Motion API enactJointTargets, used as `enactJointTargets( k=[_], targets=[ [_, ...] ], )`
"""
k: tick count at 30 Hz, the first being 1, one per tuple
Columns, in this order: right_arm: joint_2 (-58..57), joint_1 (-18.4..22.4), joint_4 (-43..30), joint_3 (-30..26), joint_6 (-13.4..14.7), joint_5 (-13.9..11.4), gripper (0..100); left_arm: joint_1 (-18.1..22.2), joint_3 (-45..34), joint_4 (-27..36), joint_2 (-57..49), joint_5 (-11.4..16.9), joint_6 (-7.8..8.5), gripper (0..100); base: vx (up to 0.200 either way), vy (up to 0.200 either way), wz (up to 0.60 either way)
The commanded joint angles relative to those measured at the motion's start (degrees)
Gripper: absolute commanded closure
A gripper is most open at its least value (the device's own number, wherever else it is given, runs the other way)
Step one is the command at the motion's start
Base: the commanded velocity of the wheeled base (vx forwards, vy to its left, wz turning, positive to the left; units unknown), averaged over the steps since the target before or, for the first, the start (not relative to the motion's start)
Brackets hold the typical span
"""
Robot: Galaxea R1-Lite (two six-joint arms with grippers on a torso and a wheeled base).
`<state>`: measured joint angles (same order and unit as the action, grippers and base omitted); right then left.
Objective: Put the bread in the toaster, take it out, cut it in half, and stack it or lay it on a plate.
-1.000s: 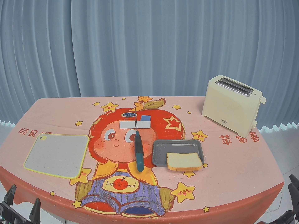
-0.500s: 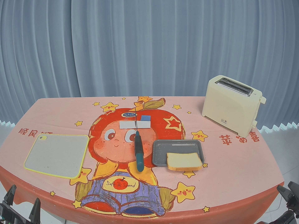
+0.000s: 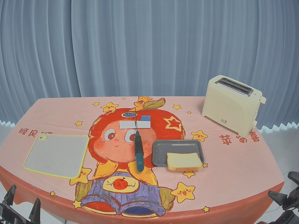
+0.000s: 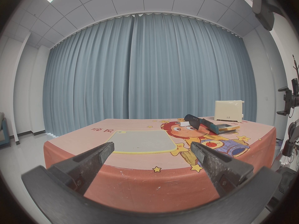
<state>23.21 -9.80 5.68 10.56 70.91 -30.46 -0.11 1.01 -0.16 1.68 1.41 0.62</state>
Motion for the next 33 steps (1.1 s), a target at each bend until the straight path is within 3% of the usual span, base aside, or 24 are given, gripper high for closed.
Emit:
enactJointTargets(
  k=[1, 7, 11, 17, 24, 33],
  targets=[
    [9.0, -5.4, 3.3, -0.4, 2.4, 0.0, 0, 0.0, -1.0, 0.0, 0.0, 0.0, -0.01, 0, 0.0, 0.0, 0.0],
    [18.9, -9.4, 8.3, 1.1, 2.6, 0.0, 0, 0.0, -1.0, 0.0, 0.0, 0.0, -0.01, 0, 0.0, 0.0, 0.0],
    [23.4, -14.7, 8.9, 2.3, 2.8, 0.0, 0, 0.0, -1.0, 0.0, 0.1, 0.0, -0.01, 0, 0.0, 0.0, 0.0],
    [24.6, -19.1, 9.3, 2.5, 2.8, 0.0, 0, 0.0, -1.0, 0.0, 0.0, 0.0, -0.01, 0, 0.0, 0.0, 0.0],
    [28.8, -19.6, 10.3, 3.9, 2.8, 0.0, 0, 0.0, -1.0, 0.0, 0.0, 0.0, -0.01, 0, 0.0, 0.0, 0.0],
    [40.9, -21.2, 19.0, 3.7, 2.9, 0.0, 0, 0.0, -1.0, 0.0, 0.0, 0.0, -0.01, 0, 0.0, 0.0, 0.0]
  ],
)
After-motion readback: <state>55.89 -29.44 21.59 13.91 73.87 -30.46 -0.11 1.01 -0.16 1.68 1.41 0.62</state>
